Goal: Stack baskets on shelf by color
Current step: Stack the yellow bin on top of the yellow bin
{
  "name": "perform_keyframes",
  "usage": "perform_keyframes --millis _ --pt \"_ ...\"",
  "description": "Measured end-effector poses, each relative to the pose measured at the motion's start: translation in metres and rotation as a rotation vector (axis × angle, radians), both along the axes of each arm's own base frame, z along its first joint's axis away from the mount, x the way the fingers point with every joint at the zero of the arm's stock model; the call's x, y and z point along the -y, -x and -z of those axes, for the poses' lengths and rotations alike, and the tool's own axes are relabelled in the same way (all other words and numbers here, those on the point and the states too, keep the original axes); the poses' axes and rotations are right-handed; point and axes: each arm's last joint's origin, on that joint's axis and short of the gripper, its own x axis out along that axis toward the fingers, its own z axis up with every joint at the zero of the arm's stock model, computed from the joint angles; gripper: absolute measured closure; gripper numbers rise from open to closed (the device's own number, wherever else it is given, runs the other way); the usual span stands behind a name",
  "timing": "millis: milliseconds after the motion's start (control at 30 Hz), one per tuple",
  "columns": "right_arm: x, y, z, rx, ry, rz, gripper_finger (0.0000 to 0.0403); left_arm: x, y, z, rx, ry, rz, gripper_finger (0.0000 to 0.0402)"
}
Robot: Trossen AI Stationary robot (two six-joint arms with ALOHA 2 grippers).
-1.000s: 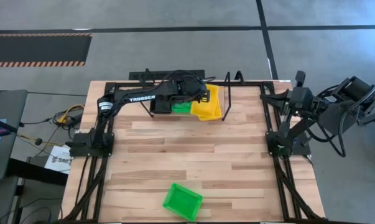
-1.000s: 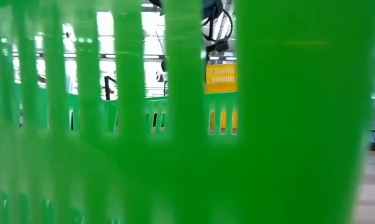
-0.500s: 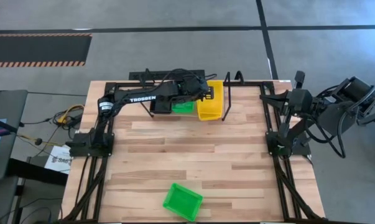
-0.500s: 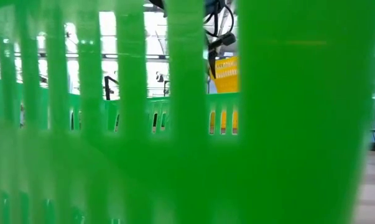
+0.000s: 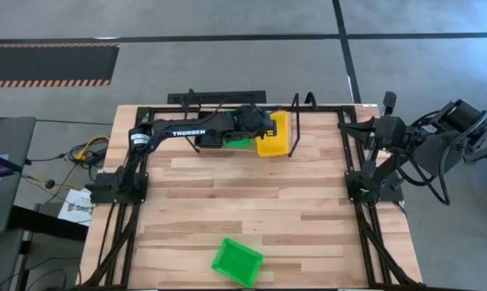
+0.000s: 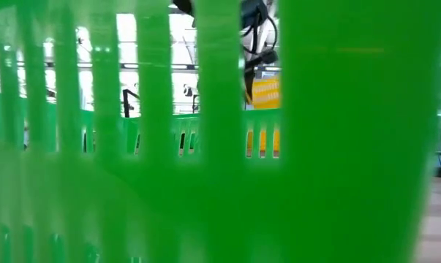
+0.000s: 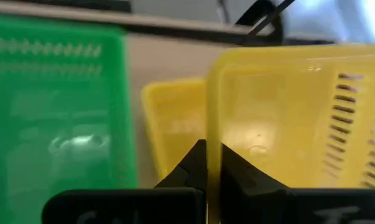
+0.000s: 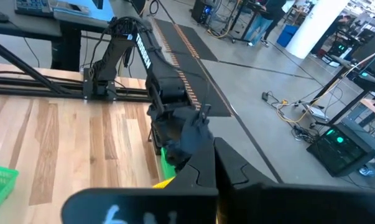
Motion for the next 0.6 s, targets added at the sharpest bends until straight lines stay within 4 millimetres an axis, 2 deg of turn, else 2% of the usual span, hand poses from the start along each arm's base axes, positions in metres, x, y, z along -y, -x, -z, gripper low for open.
perform_keyframes --millis 67,333,600 --pt "0.0 0.0 0.0 0.0 0.001 0.0 0.0402 0.001 0.001 0.007 -0.023 0.01 0.0 0.0401" --pt "0.0 0.0 0.0 0.001 -0.003 0.001 0.0402 -0.003 0.003 0.009 -0.021 0.012 -0.009 0.0401" --pt "0.0 0.0 0.0 0.001 -0.003 0.001 0.0402 -0.02 0.008 0.009 -0.039 -0.001 -0.018 0.0401"
